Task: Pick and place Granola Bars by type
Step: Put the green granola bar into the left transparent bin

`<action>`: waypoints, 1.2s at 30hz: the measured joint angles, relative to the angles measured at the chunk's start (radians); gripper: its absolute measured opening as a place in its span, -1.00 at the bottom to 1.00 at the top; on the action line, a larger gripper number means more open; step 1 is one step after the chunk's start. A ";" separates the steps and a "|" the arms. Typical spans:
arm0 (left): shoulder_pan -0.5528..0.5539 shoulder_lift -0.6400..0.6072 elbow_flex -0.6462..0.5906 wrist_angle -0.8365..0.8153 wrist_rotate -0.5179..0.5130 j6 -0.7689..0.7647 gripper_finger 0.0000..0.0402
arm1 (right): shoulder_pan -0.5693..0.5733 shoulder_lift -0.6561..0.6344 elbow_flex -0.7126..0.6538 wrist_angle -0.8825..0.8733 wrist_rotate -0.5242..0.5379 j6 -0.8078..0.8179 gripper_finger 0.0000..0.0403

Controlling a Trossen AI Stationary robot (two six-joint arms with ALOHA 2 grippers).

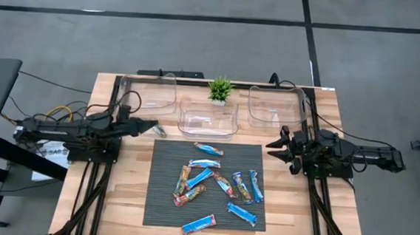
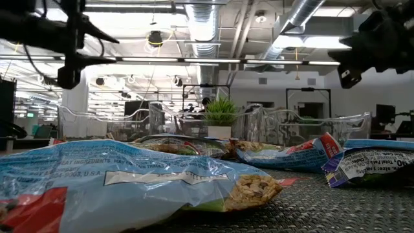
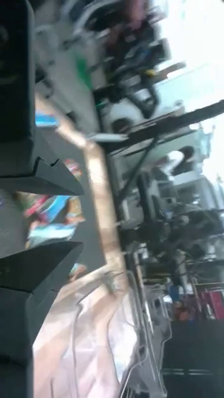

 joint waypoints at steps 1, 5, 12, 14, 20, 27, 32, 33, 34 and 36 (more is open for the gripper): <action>0.000 0.044 0.028 -0.030 0.001 -0.006 -0.11 | 0.000 0.000 0.000 0.036 0.001 0.059 -0.39; 0.000 0.242 0.137 -0.188 0.002 -0.052 -0.15 | 0.000 0.000 0.000 0.211 0.015 0.258 -0.39; 0.021 0.560 0.278 -0.349 0.004 -0.136 -0.27 | 0.000 0.000 0.020 0.389 0.121 0.588 -0.39; 0.041 0.622 0.292 -0.388 0.008 -0.194 -0.29 | 0.000 -0.001 0.022 0.411 0.135 0.631 -0.39; 0.106 0.740 0.306 -0.493 0.016 -0.305 -0.33 | -0.001 0.031 0.034 0.309 0.266 0.629 -0.39; 0.194 0.767 0.307 -0.654 0.012 -0.327 -0.41 | 0.001 0.282 0.290 -0.032 0.252 0.466 -0.39; 0.274 0.785 0.307 -0.663 0.027 -0.269 -0.40 | 0.001 0.516 0.527 -0.261 0.253 0.315 -0.39; 0.288 0.791 0.307 -0.642 0.042 -0.240 -0.37 | 0.001 0.556 0.568 -0.296 0.253 0.294 -0.39; 0.299 0.803 0.307 -0.609 0.053 -0.213 -0.33 | 0.001 0.592 0.601 -0.328 0.253 0.274 -0.39; 0.322 0.827 0.307 -0.552 0.062 -0.168 -0.23 | 0.001 0.661 0.663 -0.386 0.252 0.246 -0.39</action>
